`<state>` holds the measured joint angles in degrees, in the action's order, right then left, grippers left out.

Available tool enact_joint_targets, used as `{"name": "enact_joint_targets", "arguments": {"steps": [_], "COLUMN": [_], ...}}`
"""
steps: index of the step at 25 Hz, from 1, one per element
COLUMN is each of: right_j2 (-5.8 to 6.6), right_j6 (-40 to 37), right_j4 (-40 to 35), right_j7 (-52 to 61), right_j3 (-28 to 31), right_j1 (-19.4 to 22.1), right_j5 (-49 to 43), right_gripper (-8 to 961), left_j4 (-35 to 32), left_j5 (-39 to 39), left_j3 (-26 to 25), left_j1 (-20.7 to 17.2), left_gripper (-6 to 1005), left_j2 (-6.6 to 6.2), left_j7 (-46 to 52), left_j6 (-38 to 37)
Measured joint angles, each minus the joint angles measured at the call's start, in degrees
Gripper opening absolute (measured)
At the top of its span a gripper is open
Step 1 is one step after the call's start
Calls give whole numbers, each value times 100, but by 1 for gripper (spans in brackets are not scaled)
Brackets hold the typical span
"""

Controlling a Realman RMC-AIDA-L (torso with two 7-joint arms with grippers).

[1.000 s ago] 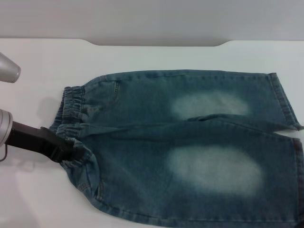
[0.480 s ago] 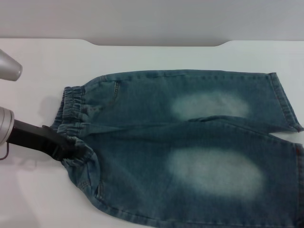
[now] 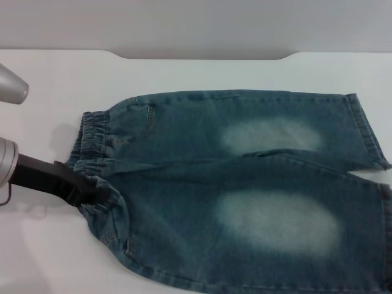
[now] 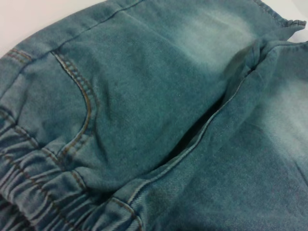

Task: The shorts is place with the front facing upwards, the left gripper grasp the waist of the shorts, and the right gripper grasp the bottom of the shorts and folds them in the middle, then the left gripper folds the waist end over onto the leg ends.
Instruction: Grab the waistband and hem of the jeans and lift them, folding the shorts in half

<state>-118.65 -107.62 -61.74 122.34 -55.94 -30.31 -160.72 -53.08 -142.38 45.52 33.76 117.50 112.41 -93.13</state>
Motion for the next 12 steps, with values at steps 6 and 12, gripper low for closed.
{"name": "enact_joint_targets", "arguments": {"steps": [6,12], "right_j2": [-5,4], "right_j6": [-36,-24], "right_j4": [-978,-2290], "right_j7": [5,21], "right_j3": [66,326], "right_j1": [316,768], "right_j5": [612,1785], "right_gripper": [25,24], "left_j4": [-60,-679], "left_j5": [38,666], "left_j3": [-41,-52], "left_j1": [3,12], "left_gripper": [61,61], "left_j2": [-1,-19], "left_j7": [10,69], "left_j6": [45,-117]}}
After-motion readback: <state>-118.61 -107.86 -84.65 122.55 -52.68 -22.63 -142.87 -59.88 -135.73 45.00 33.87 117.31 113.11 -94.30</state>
